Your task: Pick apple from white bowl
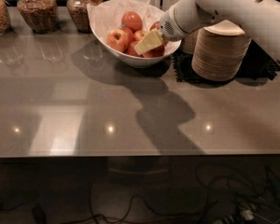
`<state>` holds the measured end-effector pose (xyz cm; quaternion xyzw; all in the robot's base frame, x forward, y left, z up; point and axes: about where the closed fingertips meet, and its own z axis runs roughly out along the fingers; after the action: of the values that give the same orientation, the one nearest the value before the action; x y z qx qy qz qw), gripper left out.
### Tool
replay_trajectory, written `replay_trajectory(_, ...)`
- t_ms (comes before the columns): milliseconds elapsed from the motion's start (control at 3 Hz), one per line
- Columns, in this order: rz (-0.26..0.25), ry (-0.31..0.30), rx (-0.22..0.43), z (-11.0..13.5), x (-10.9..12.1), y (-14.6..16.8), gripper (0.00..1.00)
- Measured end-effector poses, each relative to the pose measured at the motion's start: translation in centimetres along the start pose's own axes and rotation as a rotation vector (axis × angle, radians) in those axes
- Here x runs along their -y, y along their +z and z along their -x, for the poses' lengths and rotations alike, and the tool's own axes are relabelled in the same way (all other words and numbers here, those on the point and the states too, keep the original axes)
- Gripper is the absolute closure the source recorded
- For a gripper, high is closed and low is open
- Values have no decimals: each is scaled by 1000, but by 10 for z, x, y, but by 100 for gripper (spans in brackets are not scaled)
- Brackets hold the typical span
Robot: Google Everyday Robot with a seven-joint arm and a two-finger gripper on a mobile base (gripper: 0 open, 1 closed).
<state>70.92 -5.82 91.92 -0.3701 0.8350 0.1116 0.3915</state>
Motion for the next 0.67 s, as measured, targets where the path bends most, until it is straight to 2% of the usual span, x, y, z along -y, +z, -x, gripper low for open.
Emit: replay_trajectory(667, -17, 42, -28, -14, 7, 10, 26)
